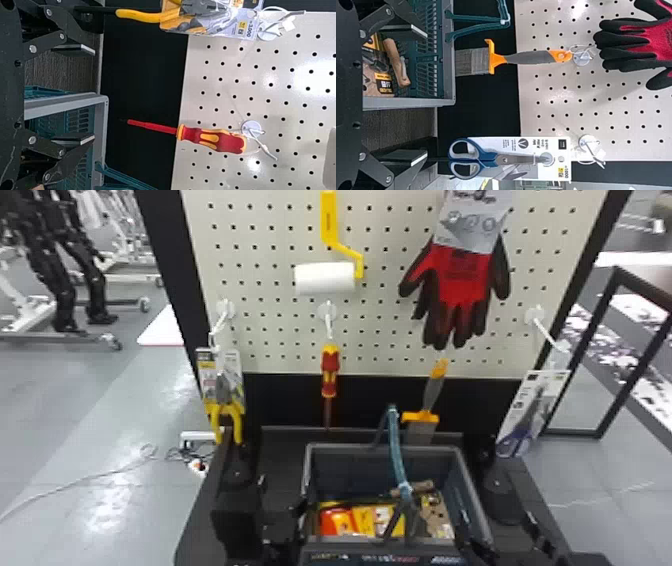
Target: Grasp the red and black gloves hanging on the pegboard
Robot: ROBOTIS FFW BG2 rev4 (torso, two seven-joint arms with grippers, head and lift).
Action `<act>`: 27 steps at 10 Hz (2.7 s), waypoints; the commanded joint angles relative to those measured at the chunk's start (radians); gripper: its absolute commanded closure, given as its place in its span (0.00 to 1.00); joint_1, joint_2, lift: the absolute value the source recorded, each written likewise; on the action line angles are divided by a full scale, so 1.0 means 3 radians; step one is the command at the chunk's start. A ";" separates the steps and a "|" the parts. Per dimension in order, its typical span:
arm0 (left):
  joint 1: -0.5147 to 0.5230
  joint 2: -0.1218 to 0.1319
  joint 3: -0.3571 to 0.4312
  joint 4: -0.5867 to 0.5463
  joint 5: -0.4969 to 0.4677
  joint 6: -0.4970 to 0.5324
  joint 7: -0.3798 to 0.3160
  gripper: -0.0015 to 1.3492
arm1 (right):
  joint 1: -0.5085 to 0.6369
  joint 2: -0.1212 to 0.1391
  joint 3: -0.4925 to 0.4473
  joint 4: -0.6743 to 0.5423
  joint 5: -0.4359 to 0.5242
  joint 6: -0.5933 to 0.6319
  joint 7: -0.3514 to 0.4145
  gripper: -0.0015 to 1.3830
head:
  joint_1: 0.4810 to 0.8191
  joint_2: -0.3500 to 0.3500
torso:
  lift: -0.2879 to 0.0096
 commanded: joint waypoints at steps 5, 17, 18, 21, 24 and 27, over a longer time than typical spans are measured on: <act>-0.0003 0.0000 0.0000 0.0000 0.0000 -0.0001 0.0000 0.38 | -0.0025 -0.0003 0.0003 0.0027 -0.0033 -0.0046 0.0000 0.17 | 0.20 0.50 | 0.63; -0.0054 0.0026 -0.0046 0.0000 0.0010 0.0061 0.0000 0.38 | -0.1150 0.0135 -0.1280 -0.1078 0.0494 0.1800 0.1713 0.17 | 0.20 0.50 | 0.63; -0.0065 0.0031 -0.0057 0.0000 0.0010 0.0066 0.0000 0.38 | -0.1345 0.0135 -0.1331 -0.1088 0.0519 0.1928 0.1815 0.17 | 0.20 0.50 | 0.63; -0.0126 0.0046 -0.0103 0.0000 0.0020 0.0117 0.0000 0.38 | -0.1948 -0.0238 -0.1326 -0.1016 0.0330 0.2316 0.2096 0.17 | 0.20 0.50 | 0.63; -0.0131 0.0051 -0.0103 0.0000 0.0025 0.0132 0.0000 0.38 | -0.2424 -0.0591 -0.1157 -0.0981 -0.0207 0.2971 0.2224 0.16 | 0.20 0.50 | 0.63; -0.0167 0.0087 -0.0133 0.0000 0.0051 0.0163 0.0000 0.38 | -0.2756 -0.0642 -0.0886 -0.0771 -0.0519 0.3119 0.2383 0.17 | 0.20 0.50 | 0.63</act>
